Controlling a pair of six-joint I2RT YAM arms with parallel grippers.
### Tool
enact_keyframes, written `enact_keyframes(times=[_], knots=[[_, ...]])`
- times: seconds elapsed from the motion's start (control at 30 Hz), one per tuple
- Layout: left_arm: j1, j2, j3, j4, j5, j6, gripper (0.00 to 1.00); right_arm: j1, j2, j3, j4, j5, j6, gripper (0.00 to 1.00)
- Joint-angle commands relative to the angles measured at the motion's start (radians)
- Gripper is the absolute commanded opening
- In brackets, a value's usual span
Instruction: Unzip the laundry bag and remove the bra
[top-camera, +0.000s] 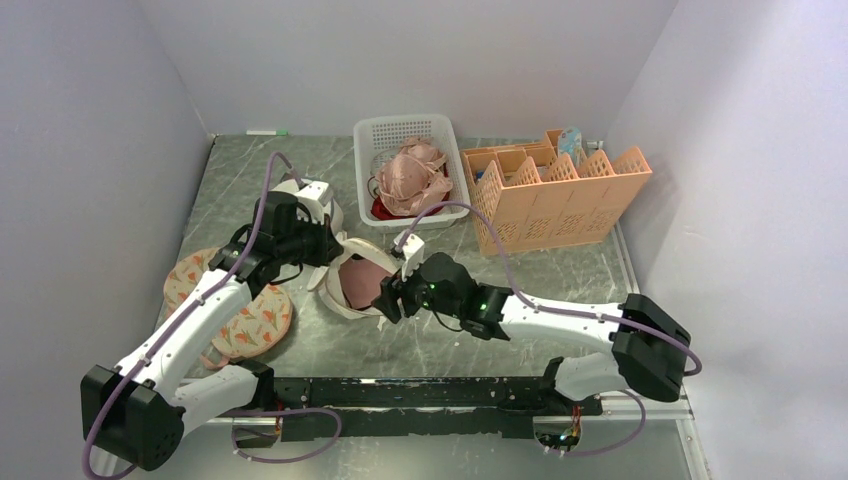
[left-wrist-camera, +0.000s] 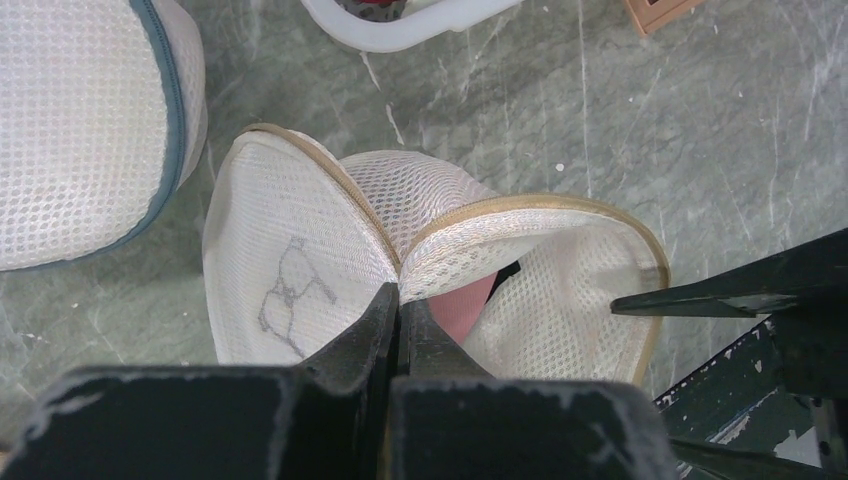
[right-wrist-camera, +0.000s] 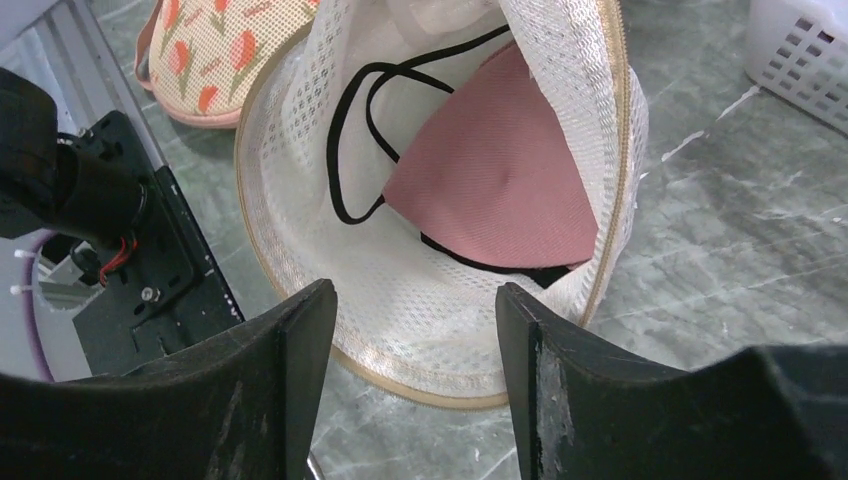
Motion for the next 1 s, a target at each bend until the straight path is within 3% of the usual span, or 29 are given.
enact_keyframes(times=[0.0, 0.33, 0.47, 0.97], knots=[[0.009, -0.033, -0.017, 0.07, 0.072, 0.015, 0.07, 0.021, 0.04, -0.021, 0.108, 0.072, 0.066, 0.59], [0.008, -0.095, -0.036, 0.117, 0.178, 0.022, 0.07, 0.054, 0.201, -0.039, 0.225, 0.246, 0.068, 0.57], [0.008, -0.103, -0.038, 0.119, 0.177, 0.024, 0.07, 0.054, 0.233, -0.022, 0.193, 0.291, 0.082, 0.55], [0.009, -0.086, -0.038, 0.12, 0.193, 0.026, 0.07, 0.054, 0.119, -0.081, 0.235, 0.352, 0.068, 0.51]])
